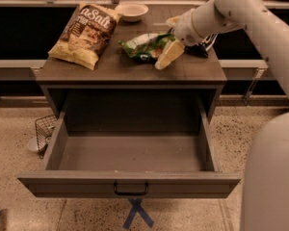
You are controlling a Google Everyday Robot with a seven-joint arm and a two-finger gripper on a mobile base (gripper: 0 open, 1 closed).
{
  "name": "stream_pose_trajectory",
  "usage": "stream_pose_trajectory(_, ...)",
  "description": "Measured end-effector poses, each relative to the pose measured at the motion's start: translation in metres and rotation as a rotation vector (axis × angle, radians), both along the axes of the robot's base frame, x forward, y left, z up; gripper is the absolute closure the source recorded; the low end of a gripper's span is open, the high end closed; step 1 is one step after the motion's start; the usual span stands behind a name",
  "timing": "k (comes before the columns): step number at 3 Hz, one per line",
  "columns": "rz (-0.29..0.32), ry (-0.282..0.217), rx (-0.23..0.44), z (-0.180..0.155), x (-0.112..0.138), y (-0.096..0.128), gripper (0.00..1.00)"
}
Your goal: Pick green rice chip bag from top drawer and place on counter
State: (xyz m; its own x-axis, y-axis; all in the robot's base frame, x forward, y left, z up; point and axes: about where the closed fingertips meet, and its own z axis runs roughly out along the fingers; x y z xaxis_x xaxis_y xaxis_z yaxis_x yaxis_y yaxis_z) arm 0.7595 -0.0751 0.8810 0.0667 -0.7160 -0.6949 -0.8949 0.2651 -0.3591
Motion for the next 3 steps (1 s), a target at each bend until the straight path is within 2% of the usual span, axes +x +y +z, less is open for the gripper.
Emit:
stream_pose_trajectory(1, -0.104, -0.022, 0.044, 0.024, -0.025, -0.040, 0.00)
stream_pose_trajectory(2, -0.212, -0.061, 0.052, 0.056, -0.070, -0.096, 0.00)
stream_pose_trajectory(3, -0.229, -0.064, 0.046, 0.059, -0.077, -0.107, 0.00)
